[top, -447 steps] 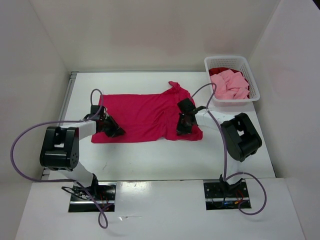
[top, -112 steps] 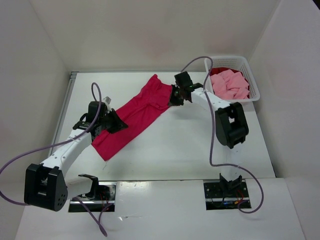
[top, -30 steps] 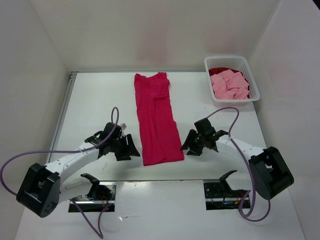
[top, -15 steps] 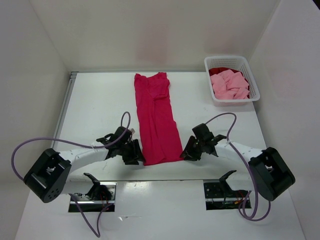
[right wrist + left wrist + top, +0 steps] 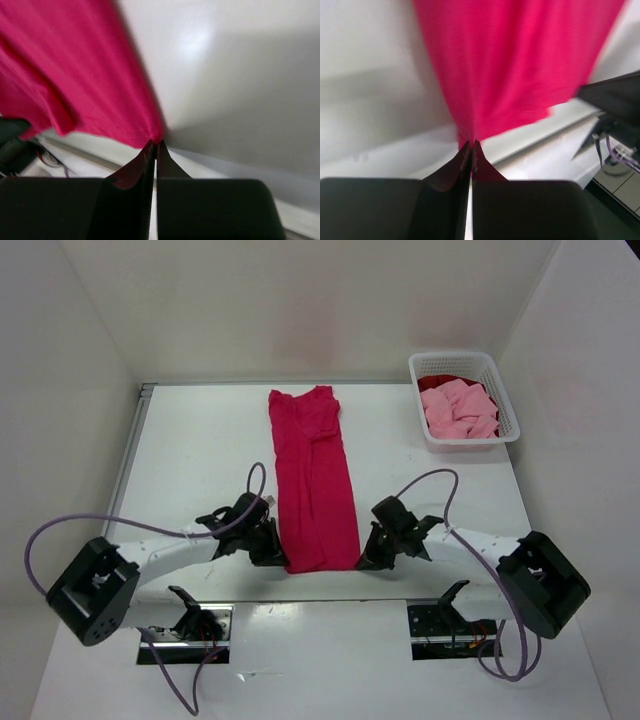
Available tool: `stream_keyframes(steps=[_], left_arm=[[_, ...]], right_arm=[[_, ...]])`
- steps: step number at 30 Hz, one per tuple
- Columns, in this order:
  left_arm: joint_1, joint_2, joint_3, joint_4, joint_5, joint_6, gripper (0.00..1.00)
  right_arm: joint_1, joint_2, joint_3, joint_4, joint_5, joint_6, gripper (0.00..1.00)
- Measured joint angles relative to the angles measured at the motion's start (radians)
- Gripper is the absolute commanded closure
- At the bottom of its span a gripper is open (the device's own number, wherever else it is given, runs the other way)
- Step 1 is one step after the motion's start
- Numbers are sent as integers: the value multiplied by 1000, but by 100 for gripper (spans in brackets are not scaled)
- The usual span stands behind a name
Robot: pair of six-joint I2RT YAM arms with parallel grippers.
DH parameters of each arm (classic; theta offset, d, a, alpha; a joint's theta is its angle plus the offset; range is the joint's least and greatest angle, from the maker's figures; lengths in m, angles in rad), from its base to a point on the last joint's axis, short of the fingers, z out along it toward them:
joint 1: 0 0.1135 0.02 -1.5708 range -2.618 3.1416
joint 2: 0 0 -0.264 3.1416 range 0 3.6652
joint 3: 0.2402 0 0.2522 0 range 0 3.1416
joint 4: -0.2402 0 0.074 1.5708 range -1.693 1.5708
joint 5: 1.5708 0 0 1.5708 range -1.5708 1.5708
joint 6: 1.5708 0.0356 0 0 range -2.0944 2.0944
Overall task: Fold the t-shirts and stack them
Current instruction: Fold the folded rectangular tshirt in 1/3 of the way
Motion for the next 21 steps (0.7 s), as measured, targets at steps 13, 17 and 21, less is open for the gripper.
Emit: stream_keyframes(steps=[13, 17, 21], left_arm=[[11, -515, -13, -368, 50, -28, 98], [85, -412, 48, -418, 40, 0, 98], [174, -206, 227, -386, 12, 65, 98]], right_arm=[[217, -240, 77, -209, -21, 145, 99], [52, -117, 210, -238, -14, 31, 99], [-95, 33, 387, -249, 4, -112, 99]])
